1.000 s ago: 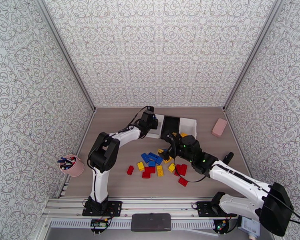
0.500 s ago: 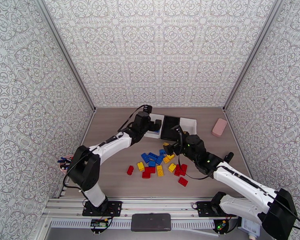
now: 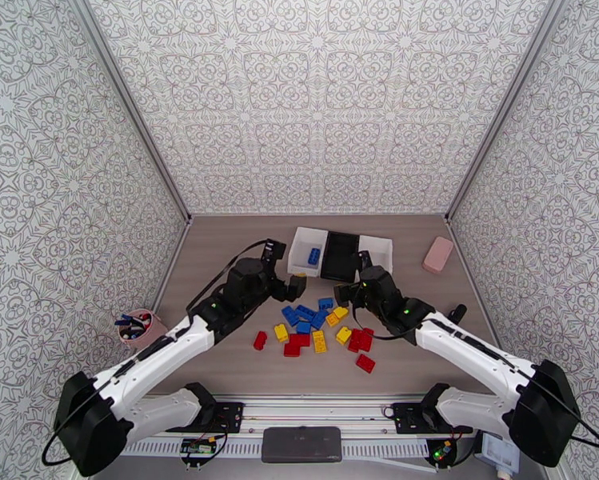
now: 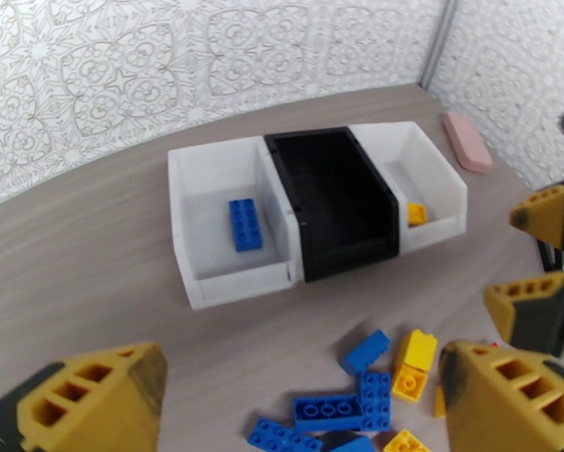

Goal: Sort the legos into containers by color

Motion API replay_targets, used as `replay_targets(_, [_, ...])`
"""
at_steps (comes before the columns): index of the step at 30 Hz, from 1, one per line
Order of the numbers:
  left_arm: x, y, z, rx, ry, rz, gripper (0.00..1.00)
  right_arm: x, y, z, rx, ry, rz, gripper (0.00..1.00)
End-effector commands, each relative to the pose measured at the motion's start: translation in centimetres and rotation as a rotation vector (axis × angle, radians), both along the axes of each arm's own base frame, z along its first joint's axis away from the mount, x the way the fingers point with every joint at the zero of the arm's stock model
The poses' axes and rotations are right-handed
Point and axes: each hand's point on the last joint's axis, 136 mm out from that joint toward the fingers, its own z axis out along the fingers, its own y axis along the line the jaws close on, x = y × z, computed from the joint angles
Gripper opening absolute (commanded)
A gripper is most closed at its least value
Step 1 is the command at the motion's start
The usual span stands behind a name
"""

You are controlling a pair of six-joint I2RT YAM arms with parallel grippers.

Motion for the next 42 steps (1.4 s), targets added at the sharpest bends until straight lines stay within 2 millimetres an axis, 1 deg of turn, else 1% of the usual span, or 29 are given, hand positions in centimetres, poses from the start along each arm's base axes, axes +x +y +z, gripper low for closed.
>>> replay_targets(1, [-3.7, -1.2, -1.8, 0.069, -0.012, -0.192, 0.99, -1.1, -0.6, -1.4, 0.004, 0.111, -0.038, 0.98])
replay_targets(4, [-5.7, -2.0, -2.3, 0.092, -0.045, -0.292, 1.00, -2.0, -1.0, -2.8, -0.035, 0.186, -0.043, 0.96])
replay_targets(6, [-6.6, -2.5, -2.7, 0.096, -0.059, -0.340, 1.00, -2.2, -1.1, -3.7, -0.062, 0.237, -0.051, 0.93])
replay_targets(8, [-7.4, -3.0, -3.1, 0.095, -0.071, -0.391, 1.00, -2.2, -0.6, -4.5, -0.078, 0.283, -0.034, 0.91])
replay_targets(11, [-8.5, -3.6, -3.4, 0.087, -0.085, -0.454, 1.00, -2.2, 0.7, -5.9, -0.107, 0.340, 0.041, 0.86])
replay_targets(13, [-8.8, -3.6, -3.5, 0.088, -0.090, -0.473, 1.00, -2.3, 1.6, -6.7, -0.129, 0.368, 0.108, 0.85])
replay_targets(15, [-9.1, -3.6, -3.6, 0.088, -0.094, -0.483, 1.00, -2.3, 2.5, -7.4, -0.147, 0.381, 0.179, 0.85])
replay_targets(17, [-9.2, -3.7, -3.5, 0.084, -0.099, -0.488, 1.00, -2.1, 2.9, -8.1, -0.167, 0.396, 0.218, 0.80])
replay_targets(19, [-9.2, -3.7, -3.6, 0.082, -0.098, -0.486, 1.00, -1.9, 3.0, -8.7, -0.175, 0.418, 0.243, 0.77])
replay_targets(21, [-9.2, -3.7, -3.6, 0.080, -0.097, -0.488, 1.00, -1.5, 3.1, -9.2, -0.165, 0.444, 0.257, 0.73])
replay_targets(24, [-9.4, -3.9, -3.6, 0.071, -0.101, -0.498, 1.00, -1.1, 3.4, -10.0, -0.151, 0.474, 0.282, 0.72])
replay_targets(28, [-9.3, -4.0, -3.8, 0.071, -0.094, -0.501, 1.00, -0.7, 3.5, -11.0, -0.189, 0.485, 0.314, 0.72])
replay_targets(35, [-9.3, -4.1, -4.3, 0.078, -0.081, -0.506, 1.00, 0.0, 2.8, -12.3, -0.215, 0.515, 0.301, 0.72])
replay_targets(42, [-9.3, -4.2, -4.3, 0.076, -0.075, -0.502, 1.00, 0.7, 1.5, -12.8, -0.224, 0.535, 0.227, 0.65])
